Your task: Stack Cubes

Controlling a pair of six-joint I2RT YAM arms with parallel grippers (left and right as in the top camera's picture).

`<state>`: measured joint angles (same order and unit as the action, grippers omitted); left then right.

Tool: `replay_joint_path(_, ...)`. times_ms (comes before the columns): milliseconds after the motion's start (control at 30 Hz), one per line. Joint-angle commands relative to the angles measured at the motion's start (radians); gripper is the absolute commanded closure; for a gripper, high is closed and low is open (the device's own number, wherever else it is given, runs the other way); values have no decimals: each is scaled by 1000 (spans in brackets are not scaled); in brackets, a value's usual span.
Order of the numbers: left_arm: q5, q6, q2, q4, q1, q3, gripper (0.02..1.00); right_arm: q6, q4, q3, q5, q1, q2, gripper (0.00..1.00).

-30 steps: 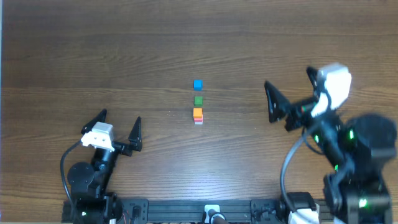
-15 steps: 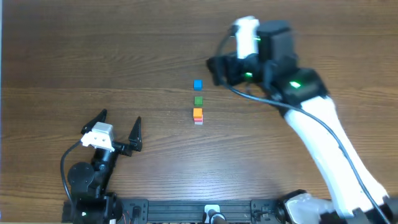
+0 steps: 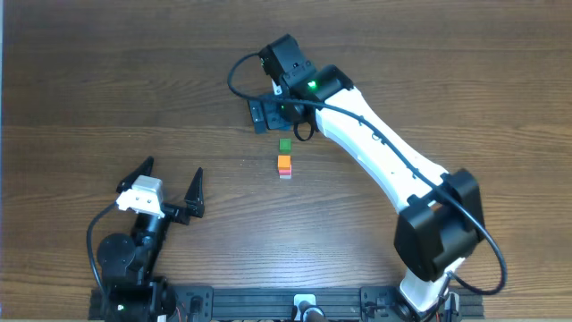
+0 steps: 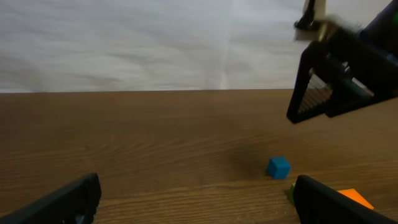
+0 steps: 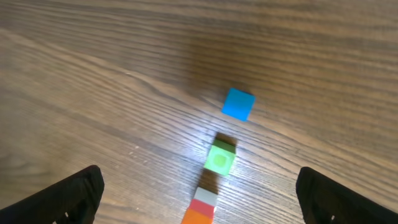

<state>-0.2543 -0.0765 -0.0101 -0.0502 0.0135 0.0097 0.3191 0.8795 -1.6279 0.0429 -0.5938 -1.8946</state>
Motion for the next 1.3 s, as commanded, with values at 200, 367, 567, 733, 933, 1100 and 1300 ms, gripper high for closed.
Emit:
replay_joint_path(200,4,-14,5,-4,3,-4,18,148,37,-31,-37,5,-173,9)
replay_joint_path(367,4,-14,5,-4,3,-4,18,192,38,-31,-35,5,-225,7)
replay_joint_path(567,4,-14,5,-4,3,-4,18,214,38,-29,-34,5,-253,7)
replay_joint_path(733,4,-14,5,-4,3,-4,18,231,51,-26,-34,5,-257,9)
replay_joint_path(933,4,-14,5,-4,3,-4,18,234,59,-26,-37,-3,-285,7)
replay_joint_path(1100,4,-14,5,-4,3,-4,18,234,60,-26,-37,-10,-286,40)
replay_joint_path(1300,4,-14,5,-4,3,-4,18,235,67,-25,-37,-13,-298,71)
